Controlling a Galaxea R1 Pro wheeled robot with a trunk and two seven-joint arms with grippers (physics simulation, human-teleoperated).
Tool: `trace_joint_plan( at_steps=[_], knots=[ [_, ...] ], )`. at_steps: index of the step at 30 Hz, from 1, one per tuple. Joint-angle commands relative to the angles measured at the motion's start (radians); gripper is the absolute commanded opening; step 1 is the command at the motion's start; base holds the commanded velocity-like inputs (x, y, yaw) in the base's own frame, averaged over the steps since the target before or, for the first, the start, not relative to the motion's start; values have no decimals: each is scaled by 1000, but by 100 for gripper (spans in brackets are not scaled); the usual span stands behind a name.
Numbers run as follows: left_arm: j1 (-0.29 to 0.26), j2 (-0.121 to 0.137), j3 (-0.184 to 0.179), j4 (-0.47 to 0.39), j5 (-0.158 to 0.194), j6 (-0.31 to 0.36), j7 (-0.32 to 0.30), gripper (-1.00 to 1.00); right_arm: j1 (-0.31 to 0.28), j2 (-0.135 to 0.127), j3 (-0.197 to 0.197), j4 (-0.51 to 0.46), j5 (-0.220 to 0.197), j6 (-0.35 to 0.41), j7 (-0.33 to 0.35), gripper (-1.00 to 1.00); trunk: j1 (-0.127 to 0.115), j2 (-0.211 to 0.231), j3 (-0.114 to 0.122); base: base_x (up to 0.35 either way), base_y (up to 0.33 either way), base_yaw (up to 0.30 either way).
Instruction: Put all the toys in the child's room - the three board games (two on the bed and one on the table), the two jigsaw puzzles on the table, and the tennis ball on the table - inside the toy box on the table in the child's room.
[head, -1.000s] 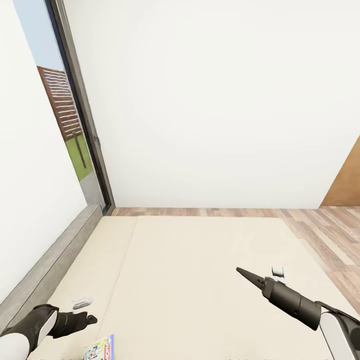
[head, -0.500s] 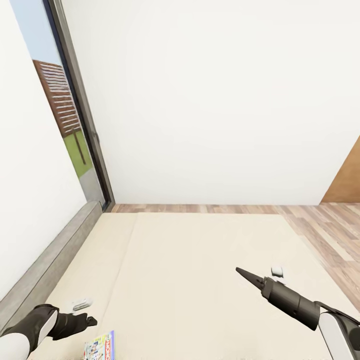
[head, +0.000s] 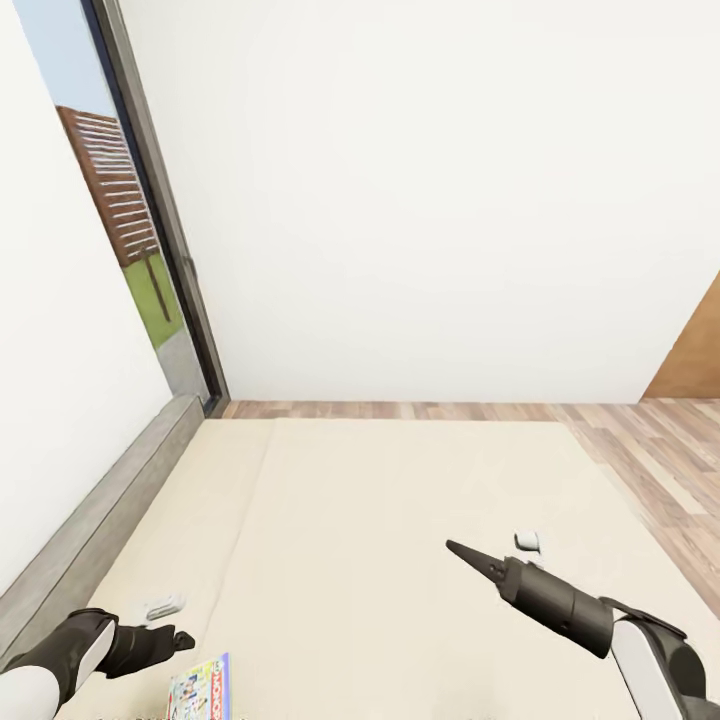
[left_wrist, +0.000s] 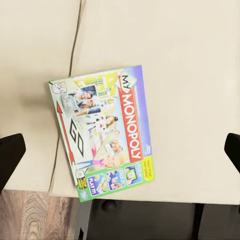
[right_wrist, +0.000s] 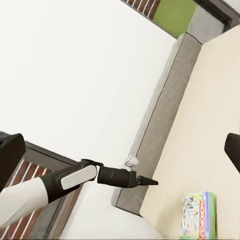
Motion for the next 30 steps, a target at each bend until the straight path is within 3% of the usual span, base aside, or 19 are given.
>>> trace_joint_plan(
  at_steps=[1, 4, 9, 17, 24, 30],
  knots=[
    [-1, 0, 7, -1, -6, -4, -6, 100, -1, 3, 31, -2, 2, 2, -1, 100, 1, -2, -4, 0, 0, 0],
    [0, 0, 7, -1, -7, -20, -9, 100, -2, 11, 82, -3, 7, -3, -21, 100, 1, -2, -9, 0, 0, 0],
    [-1, 0, 7, -1, -7, -24, -12, 100, -2, 15, 103, -2, 3, -7, -60, 100, 1, -2, -17, 0, 0, 0],
    [0, 2, 6, -1, -5, -26, -18, 100, -2, 43, 111, -2, 8, -9, -98, 100, 1, -2, -30, 0, 0, 0],
    [0, 2, 6, -1, -4, -24, -24, 100, -2, 51, 106, -2, 7, -9, -104, 100, 1, -2, -42, 0, 0, 0],
    [-1, 8, 11, -10, -5, -15, -74, 100, -3, 52, 105, -1, 0, -9, -105, 100, 1, -2, -51, 0, 0, 0]
  ],
)
